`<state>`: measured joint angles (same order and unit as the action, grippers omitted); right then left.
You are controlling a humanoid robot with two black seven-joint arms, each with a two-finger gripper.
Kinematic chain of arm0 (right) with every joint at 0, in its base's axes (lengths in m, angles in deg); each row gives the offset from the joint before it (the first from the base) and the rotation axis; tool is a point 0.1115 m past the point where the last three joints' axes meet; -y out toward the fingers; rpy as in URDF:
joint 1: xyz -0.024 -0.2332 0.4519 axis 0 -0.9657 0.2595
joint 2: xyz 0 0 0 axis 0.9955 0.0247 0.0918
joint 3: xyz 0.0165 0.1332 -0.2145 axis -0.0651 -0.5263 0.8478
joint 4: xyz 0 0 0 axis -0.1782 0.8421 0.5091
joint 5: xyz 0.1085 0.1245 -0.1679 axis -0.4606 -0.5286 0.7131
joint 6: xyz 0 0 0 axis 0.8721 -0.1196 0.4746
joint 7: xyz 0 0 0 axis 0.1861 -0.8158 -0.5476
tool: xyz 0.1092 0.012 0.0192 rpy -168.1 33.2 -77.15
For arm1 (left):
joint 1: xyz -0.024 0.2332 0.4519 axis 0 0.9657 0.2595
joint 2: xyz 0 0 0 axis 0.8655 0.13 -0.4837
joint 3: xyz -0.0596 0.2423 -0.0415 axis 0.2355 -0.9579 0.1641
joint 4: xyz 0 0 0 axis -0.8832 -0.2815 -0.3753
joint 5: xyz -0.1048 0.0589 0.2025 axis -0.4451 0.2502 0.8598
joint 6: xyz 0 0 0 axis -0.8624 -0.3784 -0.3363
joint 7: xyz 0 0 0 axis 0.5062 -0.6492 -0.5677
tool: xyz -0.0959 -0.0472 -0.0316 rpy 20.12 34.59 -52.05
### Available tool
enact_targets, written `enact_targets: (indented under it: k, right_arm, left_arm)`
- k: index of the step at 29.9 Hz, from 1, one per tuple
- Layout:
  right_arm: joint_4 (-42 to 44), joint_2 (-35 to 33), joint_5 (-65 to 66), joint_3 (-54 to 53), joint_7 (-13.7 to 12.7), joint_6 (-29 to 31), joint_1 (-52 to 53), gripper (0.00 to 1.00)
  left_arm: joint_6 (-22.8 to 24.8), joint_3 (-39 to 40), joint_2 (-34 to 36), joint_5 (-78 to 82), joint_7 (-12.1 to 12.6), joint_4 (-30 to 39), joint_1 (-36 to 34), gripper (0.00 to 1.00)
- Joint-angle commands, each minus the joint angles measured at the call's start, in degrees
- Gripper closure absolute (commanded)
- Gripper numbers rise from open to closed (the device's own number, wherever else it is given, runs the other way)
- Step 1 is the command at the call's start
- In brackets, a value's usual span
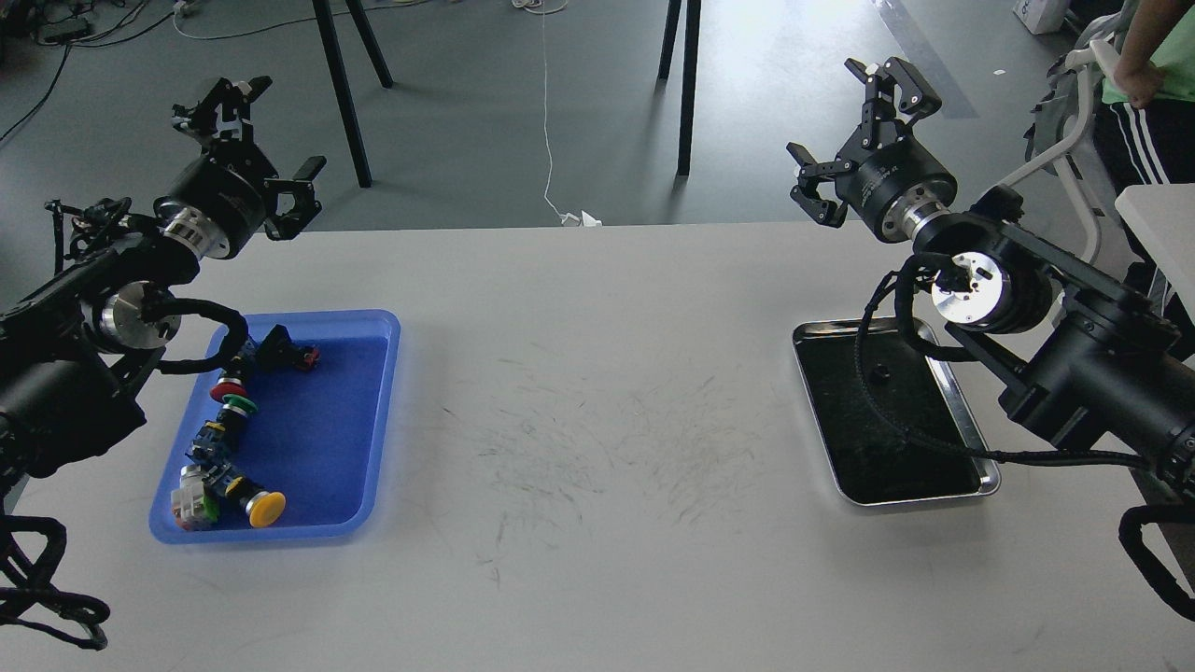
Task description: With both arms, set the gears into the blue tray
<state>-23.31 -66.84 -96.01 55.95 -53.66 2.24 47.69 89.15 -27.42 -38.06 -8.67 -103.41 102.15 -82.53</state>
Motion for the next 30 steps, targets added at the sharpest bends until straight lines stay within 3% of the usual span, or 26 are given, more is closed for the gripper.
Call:
enact_targets:
  k: [1, 8, 23, 30]
  right_arm:
    - [-0.04, -0.99, 0.07, 3.39, -0.06, 0.45, 1.43, 0.00]
    - [-0.13, -4.42, 1.30, 8.76, -2.96, 1.42, 3.98, 0.01]
    - [-0.75, -3.99, 4.55, 1.81, -0.94, 3.97, 1.52, 0.01]
    - [0.93, -2.14, 9.38, 7.69, -1.38, 0.81, 2.22, 0.01]
  left_arm:
    - [0.00, 0.04, 0.02, -0.07, 0.00, -0.06, 0.00, 0.02]
    - [0.00, 0.13, -0.07, -0.34, -0.08, 0.02, 0.00, 0.02]
    - [0.00, 0.13, 0.46, -0.42, -0.08, 0.02, 0.00, 0.02]
    - [0.00, 0.13, 0.46, -0.42, -0.08, -0.06, 0.00, 0.02]
